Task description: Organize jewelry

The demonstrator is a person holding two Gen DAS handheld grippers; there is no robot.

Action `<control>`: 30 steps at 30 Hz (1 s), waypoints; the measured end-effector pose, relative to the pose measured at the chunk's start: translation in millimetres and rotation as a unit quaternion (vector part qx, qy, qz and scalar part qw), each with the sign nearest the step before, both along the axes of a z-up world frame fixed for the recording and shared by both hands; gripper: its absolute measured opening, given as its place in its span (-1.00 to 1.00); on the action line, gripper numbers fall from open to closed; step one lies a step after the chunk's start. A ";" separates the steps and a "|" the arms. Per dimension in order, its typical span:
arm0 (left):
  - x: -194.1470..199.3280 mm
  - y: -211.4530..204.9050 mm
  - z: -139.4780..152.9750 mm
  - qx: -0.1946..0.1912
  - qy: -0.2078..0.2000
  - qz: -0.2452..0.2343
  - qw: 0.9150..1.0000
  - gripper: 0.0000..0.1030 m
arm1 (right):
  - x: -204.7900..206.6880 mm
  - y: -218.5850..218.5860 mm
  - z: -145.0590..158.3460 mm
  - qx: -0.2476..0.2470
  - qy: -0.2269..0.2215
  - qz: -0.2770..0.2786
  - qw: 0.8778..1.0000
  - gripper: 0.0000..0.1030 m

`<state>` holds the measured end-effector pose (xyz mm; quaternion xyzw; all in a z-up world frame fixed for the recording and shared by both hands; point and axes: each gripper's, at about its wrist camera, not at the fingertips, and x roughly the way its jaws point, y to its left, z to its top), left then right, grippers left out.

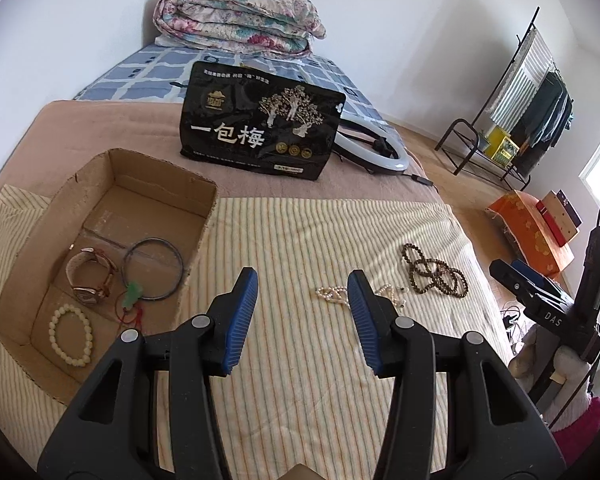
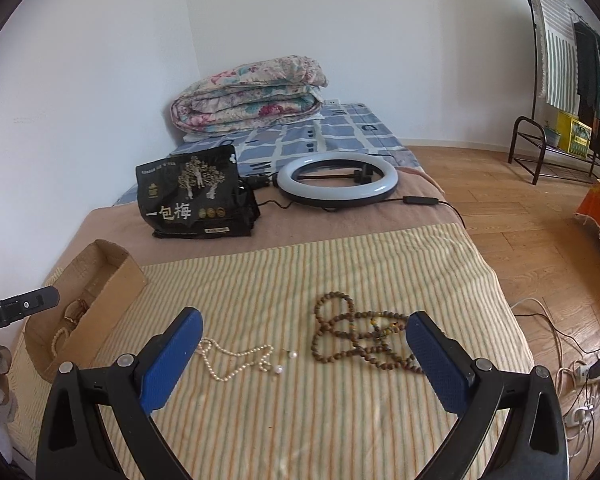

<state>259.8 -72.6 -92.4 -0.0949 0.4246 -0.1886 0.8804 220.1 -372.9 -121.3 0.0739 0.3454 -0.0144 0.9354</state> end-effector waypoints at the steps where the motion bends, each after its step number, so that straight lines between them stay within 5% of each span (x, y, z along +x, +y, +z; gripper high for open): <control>1: 1.4 -4.0 -2.5 0.000 0.005 -0.004 1.000 -0.08 | 1.3 -6.8 -3.5 0.003 0.007 -0.003 1.000 0.99; 12: 10.5 -59.1 -32.6 0.011 0.029 -0.047 0.998 -0.08 | 19.0 -69.8 -38.5 0.031 0.050 -0.067 0.996 0.99; 21: -1.0 -127.3 -60.1 0.033 0.020 -0.141 0.989 -0.08 | 32.3 -91.4 -75.2 0.020 0.092 -0.067 0.993 0.99; 24: -3.3 -147.0 -69.2 0.041 0.028 -0.167 0.985 -0.31 | 34.4 -97.9 -86.4 0.019 0.111 -0.077 0.991 0.99; 30: -4.0 -173.4 -83.9 0.045 0.035 -0.193 0.979 -0.33 | 35.5 -115.1 -100.0 0.072 0.132 -0.107 0.983 0.99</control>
